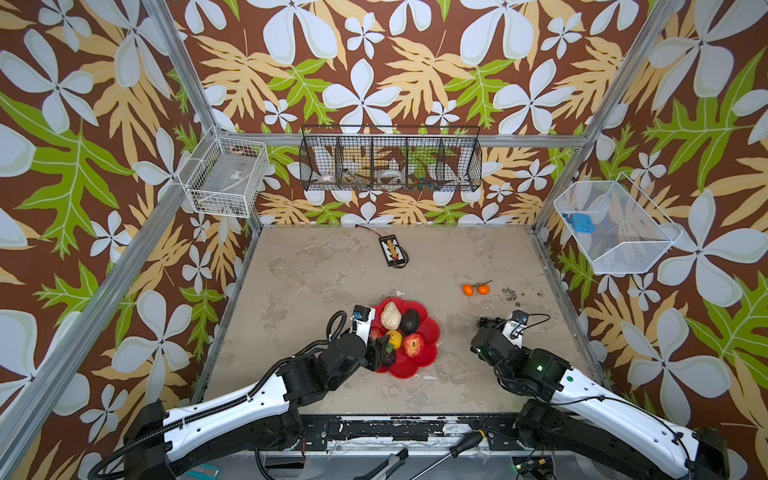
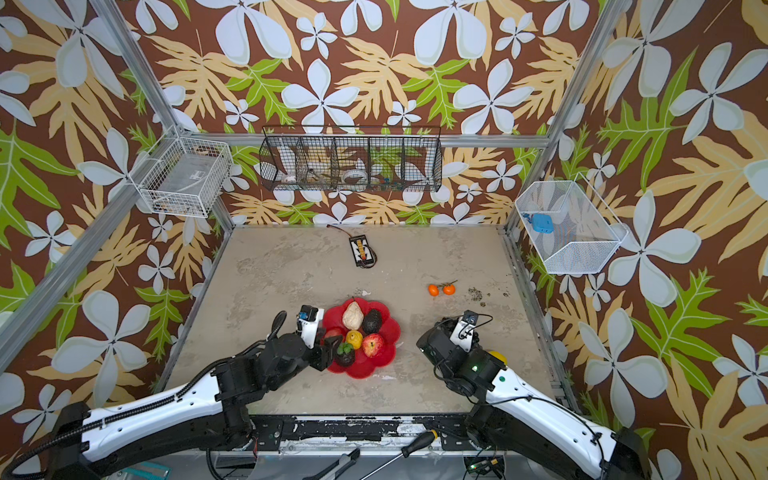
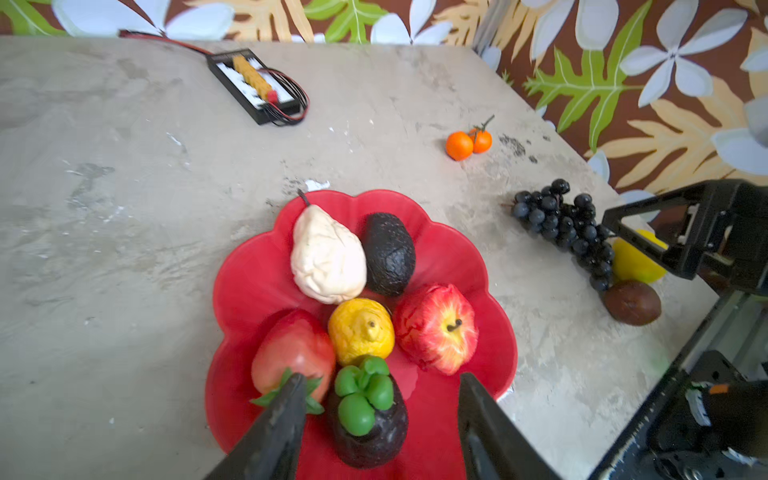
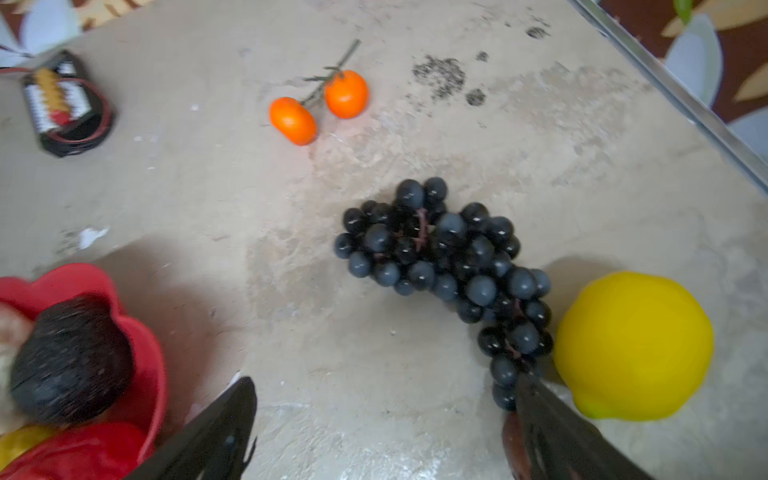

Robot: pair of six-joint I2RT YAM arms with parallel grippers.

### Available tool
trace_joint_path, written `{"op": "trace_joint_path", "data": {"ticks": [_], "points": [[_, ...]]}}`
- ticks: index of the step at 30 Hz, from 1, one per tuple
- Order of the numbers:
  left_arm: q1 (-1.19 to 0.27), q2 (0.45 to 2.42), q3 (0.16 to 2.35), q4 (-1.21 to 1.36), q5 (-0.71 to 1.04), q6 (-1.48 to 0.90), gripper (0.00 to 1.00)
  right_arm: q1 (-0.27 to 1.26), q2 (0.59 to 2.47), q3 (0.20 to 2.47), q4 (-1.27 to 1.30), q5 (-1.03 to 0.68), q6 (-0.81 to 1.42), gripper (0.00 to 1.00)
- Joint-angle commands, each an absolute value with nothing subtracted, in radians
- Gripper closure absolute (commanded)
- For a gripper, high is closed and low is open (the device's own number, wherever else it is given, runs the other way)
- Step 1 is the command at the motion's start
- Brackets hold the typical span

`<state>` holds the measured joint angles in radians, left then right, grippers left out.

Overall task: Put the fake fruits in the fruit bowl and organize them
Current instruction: 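Open the left gripper while the right moves toward the black grapes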

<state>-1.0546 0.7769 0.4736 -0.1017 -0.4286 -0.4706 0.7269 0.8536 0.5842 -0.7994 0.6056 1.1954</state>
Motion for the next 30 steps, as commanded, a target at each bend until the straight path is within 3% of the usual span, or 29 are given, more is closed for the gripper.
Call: {"op": "trace_joint_path", "data": {"ticks": [1,7,14,22,30], "points": [[-1.054,0.699,0.413,-0.037,-0.537,-0.474,0.36,0.617,0.886,0.582,-0.819,0.520,1.163,0.02],[-1.055,0.561,0.254,0.048,-0.563,-0.422,0.35,0.486,0.923,0.642,-0.857,0.619,1.111,0.01],[-1.054,0.415,0.148,0.104,-0.562,-0.407,0.32,0.340,0.956,0.627,-0.837,0.597,1.142,0.00],[-1.054,0.452,0.133,0.156,-0.583,-0.396,0.32,0.199,0.925,0.585,-0.814,0.576,1.102,0.00],[-1.055,0.457,0.132,0.160,-0.588,-0.396,0.32,-0.008,0.917,0.547,-0.704,0.444,0.971,0.00]]}}
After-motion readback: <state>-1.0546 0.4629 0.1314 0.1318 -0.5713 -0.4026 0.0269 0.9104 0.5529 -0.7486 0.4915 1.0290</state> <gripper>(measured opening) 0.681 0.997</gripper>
